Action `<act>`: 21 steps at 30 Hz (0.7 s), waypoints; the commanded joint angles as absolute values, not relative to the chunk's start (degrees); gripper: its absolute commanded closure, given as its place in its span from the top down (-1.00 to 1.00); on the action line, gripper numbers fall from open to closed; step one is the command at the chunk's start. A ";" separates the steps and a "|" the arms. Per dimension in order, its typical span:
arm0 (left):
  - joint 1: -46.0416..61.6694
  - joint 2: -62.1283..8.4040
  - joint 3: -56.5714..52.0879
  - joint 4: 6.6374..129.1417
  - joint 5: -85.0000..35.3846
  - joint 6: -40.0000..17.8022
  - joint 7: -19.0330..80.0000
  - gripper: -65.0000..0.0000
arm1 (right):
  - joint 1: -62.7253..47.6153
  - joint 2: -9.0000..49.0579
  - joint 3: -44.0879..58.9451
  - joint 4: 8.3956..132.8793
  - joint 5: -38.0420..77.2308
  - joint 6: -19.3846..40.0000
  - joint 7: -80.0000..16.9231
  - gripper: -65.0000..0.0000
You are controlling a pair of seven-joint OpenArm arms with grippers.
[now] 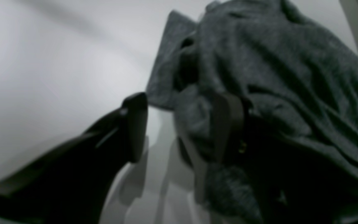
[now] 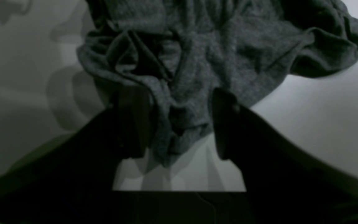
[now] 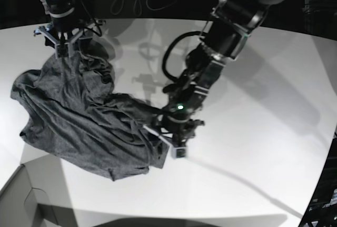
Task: Layout the t-shirt on the table in an organized manner, then fold the t-shirt properly
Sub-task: 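Lower the left gripper onto the shirt hem and grasp it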
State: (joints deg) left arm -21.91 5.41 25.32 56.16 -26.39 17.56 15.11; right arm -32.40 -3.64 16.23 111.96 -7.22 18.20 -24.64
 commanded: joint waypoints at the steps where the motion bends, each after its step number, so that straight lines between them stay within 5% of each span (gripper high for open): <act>1: -24.48 6.90 25.36 55.16 -26.07 17.45 13.67 0.02 | -32.66 -3.56 16.40 113.01 -6.90 17.89 -23.34 0.02; 8: -30.64 9.00 25.80 42.77 -26.07 17.01 10.59 -0.03 | -32.75 -3.56 16.40 113.01 -7.08 17.89 -23.34 0.02; 10: -30.73 9.00 28.26 42.95 -26.24 17.01 10.33 -0.33 | -32.84 -3.47 16.40 113.01 -7.08 17.89 -23.34 0.02; 12: -31.16 9.00 29.93 45.41 -26.15 17.01 10.33 -0.92 | -32.84 -2.77 16.48 113.01 -7.08 17.89 -23.43 0.02; 13: -31.16 9.00 30.37 47.08 -26.24 17.19 10.77 -1.00 | -32.84 -2.59 16.48 113.01 -7.08 17.89 -23.43 0.02; 21: -25.89 9.00 30.46 68.35 -26.15 17.36 10.95 -1.00 | -32.84 -2.51 16.48 112.92 -7.08 17.89 -23.43 0.02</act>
State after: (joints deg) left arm -23.64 7.97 30.50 67.33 -26.61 17.98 13.04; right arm -32.62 -2.72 16.34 111.96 -7.20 18.20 -24.51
